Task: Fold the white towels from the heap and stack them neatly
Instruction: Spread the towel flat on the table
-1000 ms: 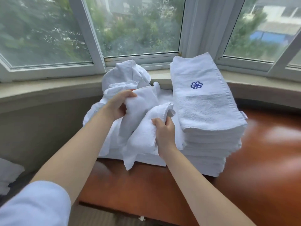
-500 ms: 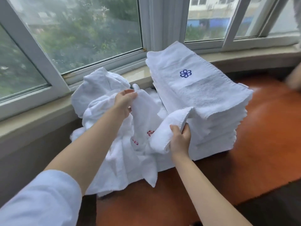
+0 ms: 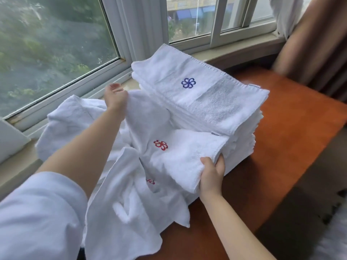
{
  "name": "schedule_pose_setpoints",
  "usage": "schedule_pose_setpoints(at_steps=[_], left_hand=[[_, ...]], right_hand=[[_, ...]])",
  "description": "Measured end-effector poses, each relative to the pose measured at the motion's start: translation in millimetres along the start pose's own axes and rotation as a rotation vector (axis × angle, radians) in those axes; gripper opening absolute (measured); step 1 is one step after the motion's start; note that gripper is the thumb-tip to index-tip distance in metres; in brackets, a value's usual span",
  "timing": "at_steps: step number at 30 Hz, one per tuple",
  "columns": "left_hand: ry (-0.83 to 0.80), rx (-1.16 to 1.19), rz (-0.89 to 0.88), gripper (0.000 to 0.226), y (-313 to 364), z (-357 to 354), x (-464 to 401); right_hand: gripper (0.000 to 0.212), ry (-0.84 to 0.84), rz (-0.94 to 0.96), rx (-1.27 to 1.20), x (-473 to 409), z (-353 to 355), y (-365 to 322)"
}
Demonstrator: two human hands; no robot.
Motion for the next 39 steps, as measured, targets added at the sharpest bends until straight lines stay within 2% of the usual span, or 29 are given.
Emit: schedule_pose_setpoints(at_steps=[2,3,6,9,11,15,17,19,22,25,28,29,31,33,37,39], left_hand=[[0.03,-0.393,0.017,0.059,-23,-4,-13],[0.027,-0.568,0.038,0.064,-37,-7,-14],[-0.06,-0.788,-0.052,0.047,-64,-20,-10],[-0.144,-1.009,-0.169,0.037,-71,-32,-15],[-0.142,-1.041,-0.209,0.031,-65,-37,-17],[0.042,-0.88,-0.474,0.021,-40,-34,-19],[0.087,-0.892,-0.589,0.023,-38,-29,-25],[0.1,-1.024,-0.632,0.028,-45,-30,-35],[0.096,-1.429,-0.596,0.035,-65,-31,-37],[-0.165,-1.647,-0.693,0.029,-83,-52,-16],[-0.522,-1.7,-0.465,0.037,-100,-69,-3],[-0.57,-1.724,-0.367,0.043,-106,-70,-4],[-0.549,-1.72,-0.21,0.06,-115,-63,-8],[-0.497,-1.694,-0.146,0.072,-123,-56,-7],[-0.362,-1.658,-0.133,0.075,-130,-59,-6],[-0.348,-1.636,-0.221,0.068,-127,-68,-8]], right_hand=[[0.033,0.057,-0.138,0.163,3,14,27],[0.034,0.066,-0.217,0.207,6,22,41],[0.037,0.079,-0.364,0.226,8,43,64],[0.031,0.139,-0.441,0.237,-5,53,64],[0.028,0.156,-0.435,0.244,-11,50,63],[0.023,0.171,-0.206,0.269,-14,33,58],[0.024,0.168,-0.134,0.281,-11,25,62],[0.021,0.181,-0.114,0.315,-10,22,70],[0.013,0.227,-0.219,0.413,-13,29,86],[0.019,0.241,-0.239,0.467,-16,34,87],[0.017,0.276,-0.119,0.509,-18,33,80],[0.017,0.301,-0.106,0.535,-16,35,80],[0.021,0.388,-0.144,0.574,-11,45,85],[0.027,0.445,-0.193,0.59,-6,54,90],[0.028,0.424,-0.252,0.641,-10,53,88],[0.029,0.398,-0.23,0.629,-14,51,86]])
Point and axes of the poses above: each hand's wrist, its own x-axis away from the middle knuckle, its own z-axis out of the back of the hand, y = z × x, the point moved 4 cm from there along -x, towards the middle knuckle, and after that the axes turned 4 degrees about z, right-handed, at the moved point
